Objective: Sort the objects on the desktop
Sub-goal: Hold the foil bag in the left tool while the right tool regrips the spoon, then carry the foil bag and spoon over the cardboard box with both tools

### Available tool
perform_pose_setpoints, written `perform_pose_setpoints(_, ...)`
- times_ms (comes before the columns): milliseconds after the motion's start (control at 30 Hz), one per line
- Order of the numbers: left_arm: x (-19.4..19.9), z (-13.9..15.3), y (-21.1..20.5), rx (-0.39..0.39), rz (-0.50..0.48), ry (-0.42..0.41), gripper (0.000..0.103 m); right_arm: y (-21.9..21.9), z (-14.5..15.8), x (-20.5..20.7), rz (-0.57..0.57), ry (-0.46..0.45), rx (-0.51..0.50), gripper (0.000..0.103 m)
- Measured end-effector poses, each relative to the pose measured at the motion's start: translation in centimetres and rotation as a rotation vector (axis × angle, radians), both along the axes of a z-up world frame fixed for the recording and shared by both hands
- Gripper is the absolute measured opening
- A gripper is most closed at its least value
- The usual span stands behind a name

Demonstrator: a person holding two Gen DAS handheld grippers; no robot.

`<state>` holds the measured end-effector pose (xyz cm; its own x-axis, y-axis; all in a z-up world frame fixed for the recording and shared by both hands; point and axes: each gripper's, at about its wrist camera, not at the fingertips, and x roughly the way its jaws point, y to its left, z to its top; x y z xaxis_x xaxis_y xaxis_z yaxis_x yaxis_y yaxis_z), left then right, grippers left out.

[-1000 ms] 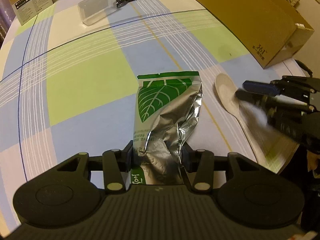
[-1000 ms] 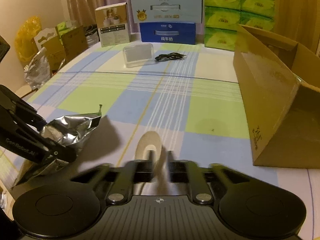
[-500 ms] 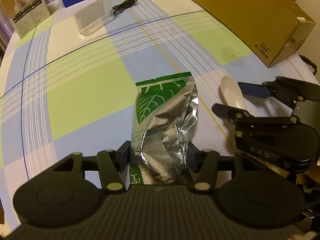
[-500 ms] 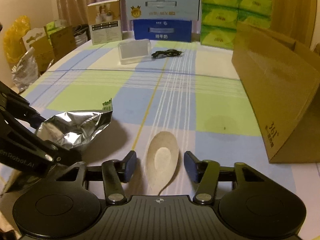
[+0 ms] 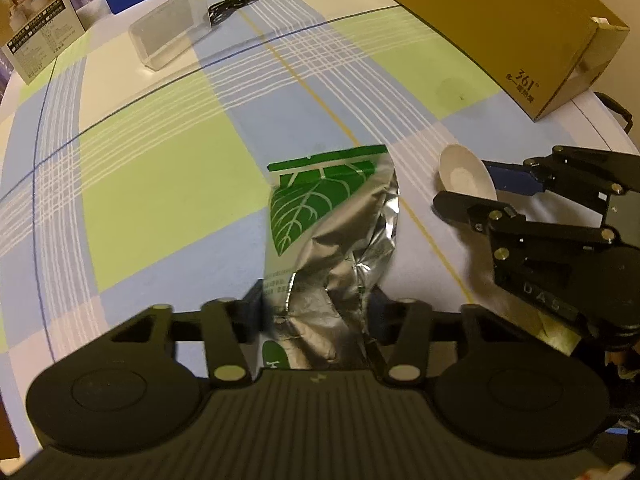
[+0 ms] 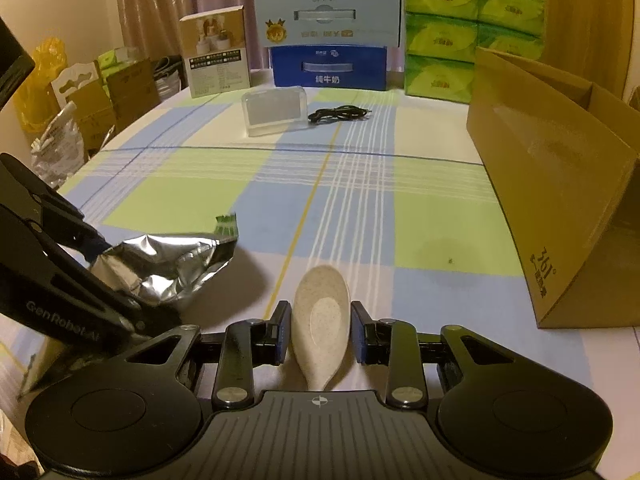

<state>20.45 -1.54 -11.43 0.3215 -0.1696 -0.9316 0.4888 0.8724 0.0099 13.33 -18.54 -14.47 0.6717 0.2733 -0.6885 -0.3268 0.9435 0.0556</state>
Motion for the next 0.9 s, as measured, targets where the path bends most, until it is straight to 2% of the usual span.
perform_pose_setpoints(400,-1.3,3.7,0.3,-0.071,0.039,-0.043,0.039,-1.4,2.5,-0.5,-0.036,-0.03,0.037,0.028)
perform_pose_setpoints(900,-2.5,6.7,-0.2,-0.099,0.051,-0.087,0.039,-2.0,6.0,-2.0,-0.04,-0.09,0.041,0.028)
